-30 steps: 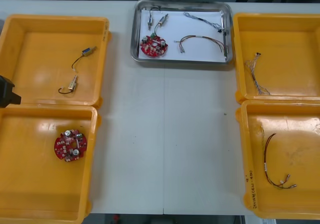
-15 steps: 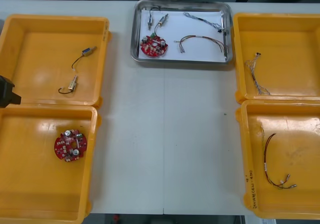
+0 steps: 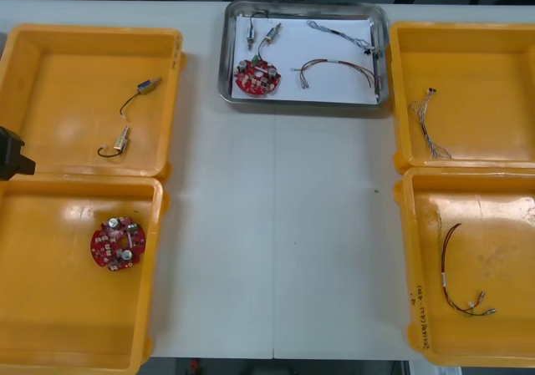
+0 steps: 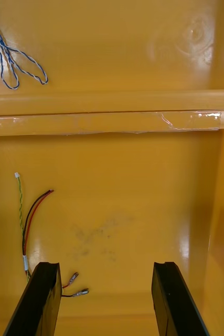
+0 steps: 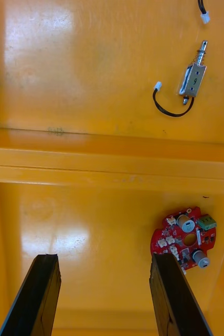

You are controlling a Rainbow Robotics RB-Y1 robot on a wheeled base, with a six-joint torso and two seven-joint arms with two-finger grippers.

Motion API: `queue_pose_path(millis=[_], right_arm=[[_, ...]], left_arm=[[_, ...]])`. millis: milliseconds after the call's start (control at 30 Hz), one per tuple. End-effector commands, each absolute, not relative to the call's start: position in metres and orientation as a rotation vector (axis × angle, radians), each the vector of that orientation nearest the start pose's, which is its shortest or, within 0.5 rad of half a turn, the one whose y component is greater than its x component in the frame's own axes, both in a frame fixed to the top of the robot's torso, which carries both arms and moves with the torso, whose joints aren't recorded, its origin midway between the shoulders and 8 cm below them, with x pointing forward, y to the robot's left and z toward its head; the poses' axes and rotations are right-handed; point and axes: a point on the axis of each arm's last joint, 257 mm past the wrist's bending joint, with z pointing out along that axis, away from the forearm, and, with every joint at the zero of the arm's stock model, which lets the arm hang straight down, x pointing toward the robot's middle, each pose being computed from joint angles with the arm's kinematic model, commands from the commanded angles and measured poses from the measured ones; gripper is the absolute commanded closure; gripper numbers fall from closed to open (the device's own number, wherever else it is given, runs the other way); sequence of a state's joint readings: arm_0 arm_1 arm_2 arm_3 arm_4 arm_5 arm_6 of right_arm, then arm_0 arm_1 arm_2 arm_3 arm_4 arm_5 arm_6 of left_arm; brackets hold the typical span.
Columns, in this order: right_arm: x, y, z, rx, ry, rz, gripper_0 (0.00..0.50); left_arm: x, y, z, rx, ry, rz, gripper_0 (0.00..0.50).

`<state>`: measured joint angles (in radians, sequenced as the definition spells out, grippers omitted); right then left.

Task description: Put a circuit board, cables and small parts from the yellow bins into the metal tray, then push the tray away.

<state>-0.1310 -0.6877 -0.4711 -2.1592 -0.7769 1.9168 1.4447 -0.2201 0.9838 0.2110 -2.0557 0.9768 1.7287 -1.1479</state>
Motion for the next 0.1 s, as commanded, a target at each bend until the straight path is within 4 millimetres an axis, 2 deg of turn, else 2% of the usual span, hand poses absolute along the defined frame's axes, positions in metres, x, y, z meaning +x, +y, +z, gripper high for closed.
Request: queue_pose_path(millis=[33,100], right_arm=[[0.3679,-0.4025,-0.1635,0.079,2.623,-0.015,0.000],[0.3679,-0.4025,-0.1635,0.079,2.623,-0.015,0.000]], left_arm=[[0.4047,0.3809,-0.1513,0.032,2.655,0.000,0.000],[0.4047,0.3809,-0.1513,0.032,2.655,0.000,0.000]])
